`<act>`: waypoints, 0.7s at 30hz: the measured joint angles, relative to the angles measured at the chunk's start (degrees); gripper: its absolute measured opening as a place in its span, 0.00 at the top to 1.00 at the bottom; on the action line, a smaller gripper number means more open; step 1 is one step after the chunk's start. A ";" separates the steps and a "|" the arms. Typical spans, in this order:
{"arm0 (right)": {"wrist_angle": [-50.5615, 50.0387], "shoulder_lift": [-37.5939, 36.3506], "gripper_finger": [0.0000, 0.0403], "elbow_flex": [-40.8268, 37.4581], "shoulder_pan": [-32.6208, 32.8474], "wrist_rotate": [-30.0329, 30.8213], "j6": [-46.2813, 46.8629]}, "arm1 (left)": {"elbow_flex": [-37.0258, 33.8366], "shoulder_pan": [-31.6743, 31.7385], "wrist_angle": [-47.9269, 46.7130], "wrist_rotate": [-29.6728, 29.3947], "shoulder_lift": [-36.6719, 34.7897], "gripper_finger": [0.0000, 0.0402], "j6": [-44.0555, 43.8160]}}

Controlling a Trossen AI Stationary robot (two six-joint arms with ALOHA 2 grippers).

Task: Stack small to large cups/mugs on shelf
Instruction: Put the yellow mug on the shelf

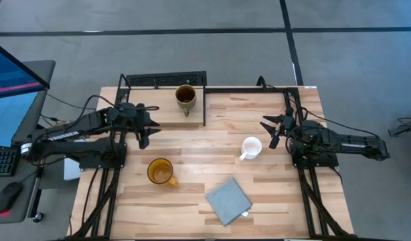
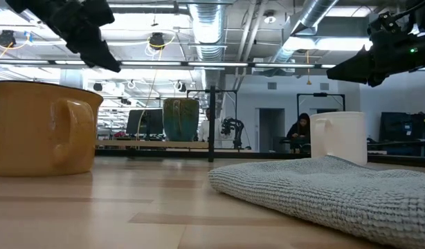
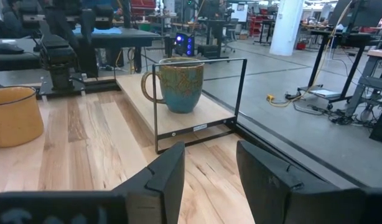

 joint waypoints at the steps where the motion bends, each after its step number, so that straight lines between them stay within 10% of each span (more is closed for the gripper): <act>1: 0.00 0.01 0.58 0.00 0.00 0.00 0.00 | 0.00 0.00 -0.09 0.00 0.02 0.74 -1.87; 21: 0.01 0.01 0.58 0.00 0.00 0.00 -0.02 | -0.02 0.00 -4.75 10.55 0.02 0.74 -10.67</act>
